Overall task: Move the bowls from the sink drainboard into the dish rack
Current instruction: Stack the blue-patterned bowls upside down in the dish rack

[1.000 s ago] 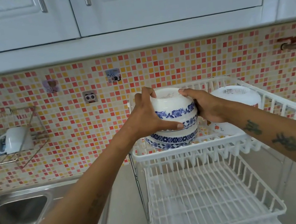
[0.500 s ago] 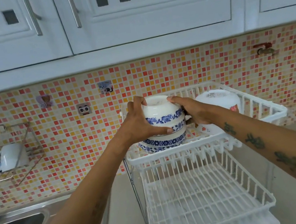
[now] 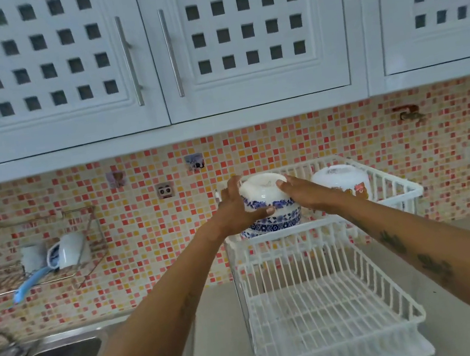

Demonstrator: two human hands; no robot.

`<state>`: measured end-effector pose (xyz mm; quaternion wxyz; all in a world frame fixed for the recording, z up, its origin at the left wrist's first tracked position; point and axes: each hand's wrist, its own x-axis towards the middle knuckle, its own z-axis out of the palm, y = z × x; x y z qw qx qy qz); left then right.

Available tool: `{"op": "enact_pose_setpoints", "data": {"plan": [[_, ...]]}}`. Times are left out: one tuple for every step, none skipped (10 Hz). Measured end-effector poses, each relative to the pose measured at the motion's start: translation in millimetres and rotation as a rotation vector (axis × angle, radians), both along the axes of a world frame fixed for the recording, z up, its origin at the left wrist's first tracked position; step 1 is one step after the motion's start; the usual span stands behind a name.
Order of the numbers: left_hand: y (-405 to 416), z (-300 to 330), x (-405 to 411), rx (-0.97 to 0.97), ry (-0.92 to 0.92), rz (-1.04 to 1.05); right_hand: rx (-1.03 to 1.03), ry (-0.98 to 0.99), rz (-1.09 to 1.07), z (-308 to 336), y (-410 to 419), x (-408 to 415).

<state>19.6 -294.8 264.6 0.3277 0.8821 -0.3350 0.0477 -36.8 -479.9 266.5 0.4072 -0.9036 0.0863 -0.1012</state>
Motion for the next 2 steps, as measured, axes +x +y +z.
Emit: {"op": "enact_pose_setpoints", "data": {"plan": [[19.9, -3.4, -21.2, 0.026, -0.011, 0.028, -0.05, -0.007, -0.068, -0.9, 15.6, -18.4], [42.0, -8.6, -48.2, 0.091, -0.044, 0.064, -0.133, -0.045, -0.125, -6.7, 35.9, -42.6]]}}
